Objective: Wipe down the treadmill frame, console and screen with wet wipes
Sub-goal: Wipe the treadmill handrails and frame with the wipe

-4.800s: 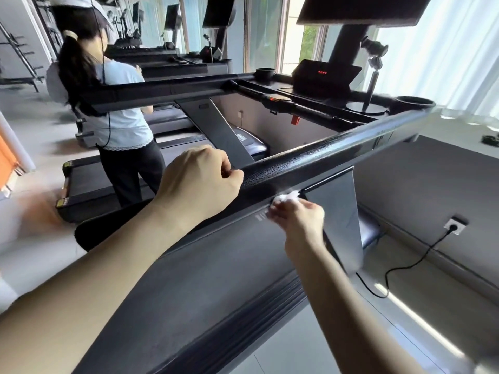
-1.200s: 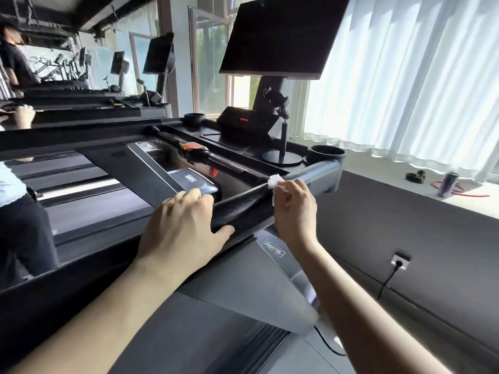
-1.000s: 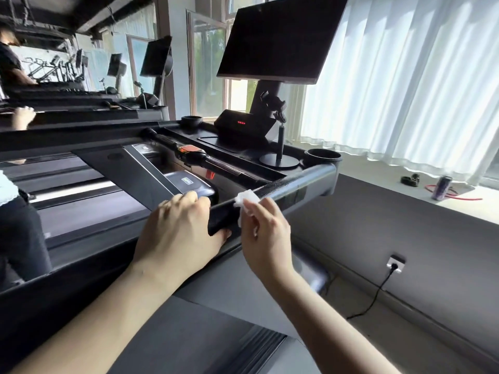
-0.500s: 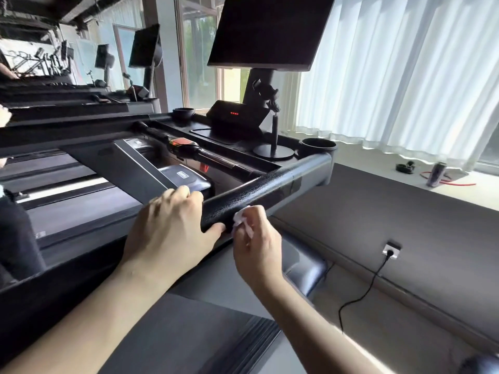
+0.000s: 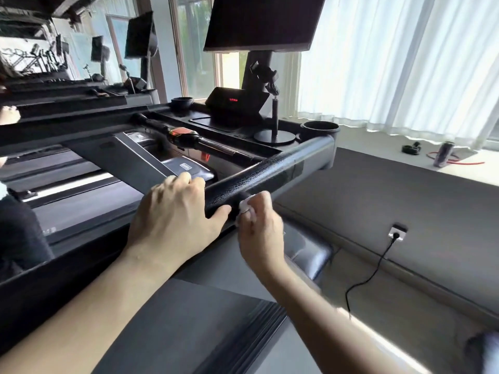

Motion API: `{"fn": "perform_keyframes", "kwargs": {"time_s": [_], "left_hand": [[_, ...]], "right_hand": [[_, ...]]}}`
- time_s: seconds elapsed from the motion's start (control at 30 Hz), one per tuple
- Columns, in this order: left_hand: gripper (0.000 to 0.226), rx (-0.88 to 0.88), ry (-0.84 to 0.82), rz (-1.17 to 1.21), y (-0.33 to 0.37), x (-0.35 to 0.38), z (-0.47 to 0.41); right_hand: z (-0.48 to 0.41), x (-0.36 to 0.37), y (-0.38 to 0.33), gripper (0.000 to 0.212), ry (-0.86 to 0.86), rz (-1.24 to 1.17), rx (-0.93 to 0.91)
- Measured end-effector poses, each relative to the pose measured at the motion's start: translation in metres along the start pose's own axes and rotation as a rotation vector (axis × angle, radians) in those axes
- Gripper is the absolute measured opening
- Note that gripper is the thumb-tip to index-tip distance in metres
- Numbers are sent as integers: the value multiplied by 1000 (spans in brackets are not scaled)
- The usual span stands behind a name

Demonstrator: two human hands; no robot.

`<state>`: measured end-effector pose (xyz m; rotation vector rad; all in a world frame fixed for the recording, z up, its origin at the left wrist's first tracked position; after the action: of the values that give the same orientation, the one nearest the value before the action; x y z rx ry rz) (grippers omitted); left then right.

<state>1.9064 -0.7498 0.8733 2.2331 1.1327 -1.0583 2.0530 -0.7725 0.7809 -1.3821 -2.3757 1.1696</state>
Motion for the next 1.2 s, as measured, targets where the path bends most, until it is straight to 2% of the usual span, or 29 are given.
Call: {"fn": "perform_keyframes", "kwargs": {"time_s": [0.07, 0.13, 0.2, 0.3, 0.37, 0.43, 0.53, 0.6, 0.67, 0.8, 0.83, 0.97, 1.03, 1.2], "left_hand": [[48, -4, 10, 7, 0, -1, 1], [48, -6, 13, 1, -2, -1, 2], [49, 2, 11, -11, -2, 0, 2], [51, 8, 9, -22, 0, 1, 3], [53, 6, 9, -20, 0, 1, 3], [56, 4, 5, -14, -1, 2, 2], [58, -3, 8, -9, -3, 4, 3], [59, 0, 7, -6, -3, 4, 3], [60, 4, 7, -8, -3, 4, 3], [56, 16, 6, -16, -2, 4, 2], [55, 20, 5, -19, -2, 5, 3], [52, 24, 8, -36, -2, 5, 3], [52, 29, 10, -51, -2, 5, 3], [48, 43, -4, -65, 1, 5, 2]], "right_hand": [[17, 11, -10, 13, -127, -6, -95], [9, 5, -3, 11, -121, 24, -122], [-16, -12, 25, 10, 4, 41, 19], [-46, -28, 79, 2, 146, 29, 352], [-44, -26, 100, 11, 203, -201, 556], [-28, -11, 108, 16, 215, -572, 760], [9, 18, 93, 29, 77, -829, 947], [21, 25, 83, 26, -12, -857, 981], [14, 21, 85, 25, -29, -847, 1028], [-15, 0, 104, 27, 160, -877, 1144], [-15, 2, 103, 26, 160, -873, 1161], [8, 23, 82, 21, -92, -812, 1174], [5, 19, 80, 18, -150, -847, 1176], [-30, -8, 100, 20, 79, -810, 1088]]}}
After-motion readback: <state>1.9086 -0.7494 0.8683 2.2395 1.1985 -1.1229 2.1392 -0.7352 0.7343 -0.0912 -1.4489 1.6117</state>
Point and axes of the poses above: each hand's wrist, its own z-axis away from the middle knuckle, its own x-axis out of the palm, y = z × x, the point moved 9 cm from there along -z, towards the middle knuckle, and after that the axes turned 3 degrees about y, right-handed, at the moved point
